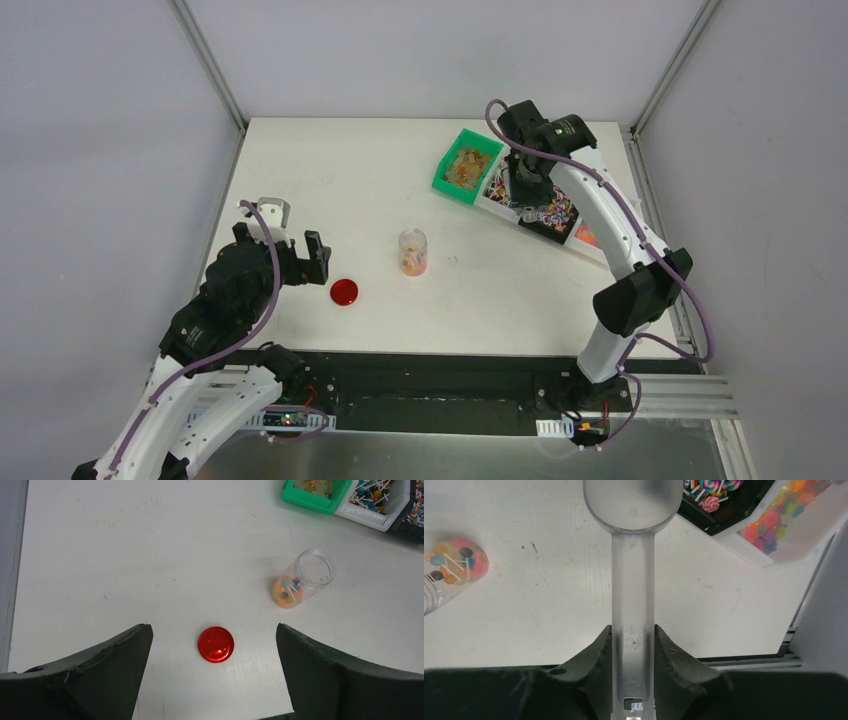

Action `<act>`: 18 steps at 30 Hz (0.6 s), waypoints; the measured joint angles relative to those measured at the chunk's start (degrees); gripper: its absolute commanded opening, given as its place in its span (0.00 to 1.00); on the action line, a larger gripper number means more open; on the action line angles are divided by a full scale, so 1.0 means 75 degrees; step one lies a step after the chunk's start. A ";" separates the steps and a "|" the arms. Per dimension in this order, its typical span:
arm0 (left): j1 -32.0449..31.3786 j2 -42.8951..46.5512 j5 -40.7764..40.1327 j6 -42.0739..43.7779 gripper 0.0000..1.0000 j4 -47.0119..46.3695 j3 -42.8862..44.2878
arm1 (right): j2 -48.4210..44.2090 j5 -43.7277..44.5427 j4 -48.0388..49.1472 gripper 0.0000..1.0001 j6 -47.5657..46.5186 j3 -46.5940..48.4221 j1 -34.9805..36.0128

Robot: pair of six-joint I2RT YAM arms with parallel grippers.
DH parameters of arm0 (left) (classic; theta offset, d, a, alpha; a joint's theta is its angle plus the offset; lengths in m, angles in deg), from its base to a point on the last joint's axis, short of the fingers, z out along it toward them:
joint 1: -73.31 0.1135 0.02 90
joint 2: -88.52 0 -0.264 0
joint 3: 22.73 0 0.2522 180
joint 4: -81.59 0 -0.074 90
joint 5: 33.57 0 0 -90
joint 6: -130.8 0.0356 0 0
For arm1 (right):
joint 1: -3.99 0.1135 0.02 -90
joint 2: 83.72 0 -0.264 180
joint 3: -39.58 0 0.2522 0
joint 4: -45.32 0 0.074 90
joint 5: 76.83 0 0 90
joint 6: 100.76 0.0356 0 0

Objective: Pack the candies
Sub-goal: Scoop the fake candies from the storage box.

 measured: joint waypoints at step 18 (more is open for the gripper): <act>0.0000 0.0096 0.0000 0.0000 0.99 0.0003 0.0000 | 0.1134 -0.1609 -0.0370 0.00 0.1221 0.0391 -0.0557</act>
